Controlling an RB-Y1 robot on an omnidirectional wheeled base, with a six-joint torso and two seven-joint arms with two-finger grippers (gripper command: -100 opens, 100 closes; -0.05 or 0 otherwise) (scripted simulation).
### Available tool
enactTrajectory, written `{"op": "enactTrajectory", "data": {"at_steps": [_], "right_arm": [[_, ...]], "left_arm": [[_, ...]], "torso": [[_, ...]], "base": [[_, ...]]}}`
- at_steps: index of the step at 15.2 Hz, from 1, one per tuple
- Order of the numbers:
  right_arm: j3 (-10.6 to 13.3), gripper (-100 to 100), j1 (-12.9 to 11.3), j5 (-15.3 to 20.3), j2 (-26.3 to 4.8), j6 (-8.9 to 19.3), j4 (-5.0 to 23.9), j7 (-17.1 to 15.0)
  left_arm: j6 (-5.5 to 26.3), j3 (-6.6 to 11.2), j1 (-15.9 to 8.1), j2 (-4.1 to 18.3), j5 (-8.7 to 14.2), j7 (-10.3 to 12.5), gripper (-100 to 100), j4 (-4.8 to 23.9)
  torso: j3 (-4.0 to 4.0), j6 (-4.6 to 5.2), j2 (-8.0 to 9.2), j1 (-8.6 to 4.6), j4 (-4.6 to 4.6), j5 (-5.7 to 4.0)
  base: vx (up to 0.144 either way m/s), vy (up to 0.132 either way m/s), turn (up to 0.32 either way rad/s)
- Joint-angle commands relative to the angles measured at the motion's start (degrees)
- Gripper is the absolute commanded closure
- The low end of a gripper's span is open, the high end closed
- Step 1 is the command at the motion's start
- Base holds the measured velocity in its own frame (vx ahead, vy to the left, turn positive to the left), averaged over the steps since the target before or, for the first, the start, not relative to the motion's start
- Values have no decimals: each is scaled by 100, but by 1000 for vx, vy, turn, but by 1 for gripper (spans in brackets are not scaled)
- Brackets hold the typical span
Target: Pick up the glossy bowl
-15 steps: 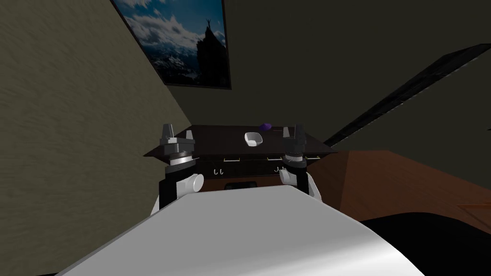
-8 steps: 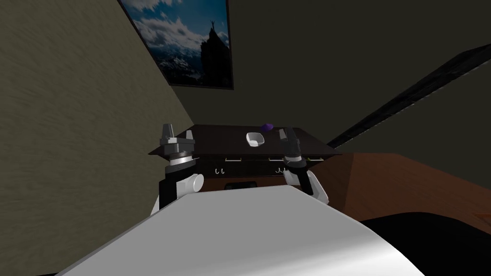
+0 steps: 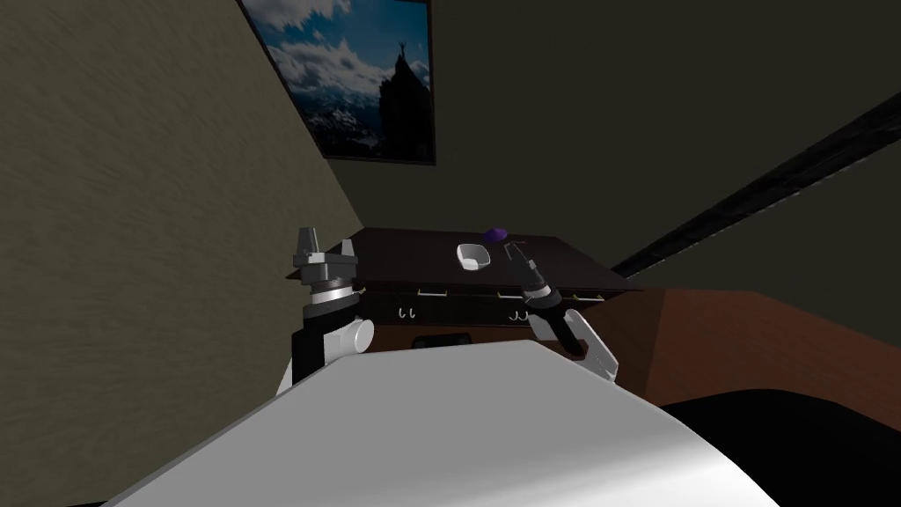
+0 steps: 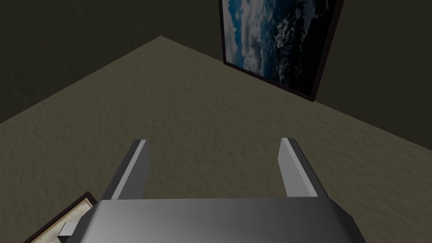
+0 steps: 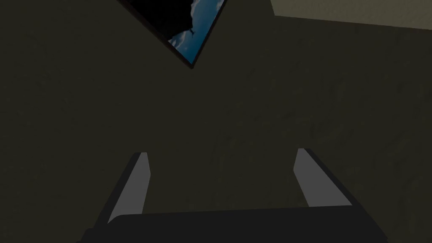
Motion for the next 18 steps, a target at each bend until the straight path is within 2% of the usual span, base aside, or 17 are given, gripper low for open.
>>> {"op": "enactTrajectory", "data": {"at_steps": [1, 2, 3, 5, 6, 7, 8, 10, 11, 12, 13, 15, 16, 18], "right_arm": [[-40, -100, 24, 144, -286, -15, 93, -18], [-40, -100, 24, 144, -321, -15, 93, -18], [-82, -100, 47, 338, -507, -10, 189, -41], [-82, -100, 47, 338, -632, -10, 189, -41], [-126, -100, 73, 541, -841, -4, 289, -65], [-126, -100, 73, 541, -947, -4, 289, -65], [-170, -100, 100, 752, -1092, 2, 393, -90], [-170, -100, 100, 752, -1265, 2, 393, -90], [-214, -100, 129, 970, -1460, 8, 500, -116], [-214, -100, 129, 970, -1584, 8, 500, -116], [-258, -100, 160, 1177, -1716, 13, 610, -143], [-258, -100, 160, 1193, -1905, 13, 610, -143], [-302, -100, 192, 1421, -2086, 18, 722, -170], [-302, -100, 192, 1421, -2225, 18, 722, -170]], "left_arm": [[0, 0, 0, 0, 0, 0, 0, 0], [0, 0, 0, 0, 0, 0, 0, 0], [0, 0, 0, 0, 0, 0, 0, 0], [0, 0, 0, 0, 0, 0, 0, 0], [0, 0, 0, 0, 0, 0, 0, 0], [0, 0, 0, 0, 0, 0, 0, 0], [0, 0, 0, 0, 0, 0, 0, 0], [0, 0, 0, 0, 0, 0, 0, 0], [0, 0, 0, 0, 0, 0, 0, 0], [0, 0, 0, 0, 0, 0, 0, 0], [0, 0, 0, 0, 0, 0, 0, 0], [0, 0, 0, 0, 0, 0, 0, 0], [0, 0, 0, 0, 0, 0, 0, 0], [0, 0, 0, 0, 0, 0, 0, 0]], "torso": [[0, 0, 0, 0, 0, 0], [0, 1, 0, 0, 0, 0], [0, 2, 1, -1, 0, 0], [0, 0, 0, 0, 0, 0], [0, 2, 0, -2, 0, 0], [0, 1, 0, -2, 0, 0], [0, 1, 0, -1, 0, 0], [0, 1, -1, 2, 0, 1], [0, 2, 0, 0, 0, 0], [0, 0, -1, 1, 0, 0], [-1, 0, -2, 1, 0, 0], [-1, 0, -1, 3, 0, 1], [0, 2, 0, 1, 0, 1], [0, 0, -1, 1, 0, 0]], "base": [[3, 24, 85], [2, 16, 26], [-1, 22, 75], [1, 18, 60], [2, 19, 73], [3, 20, 80], [3, 30, 145], [2, 23, 61], [5, 23, 77], [5, 23, 95], [2, 31, 133], [1, 24, 65], [2, 23, 69], [2, 20, 73]]}}
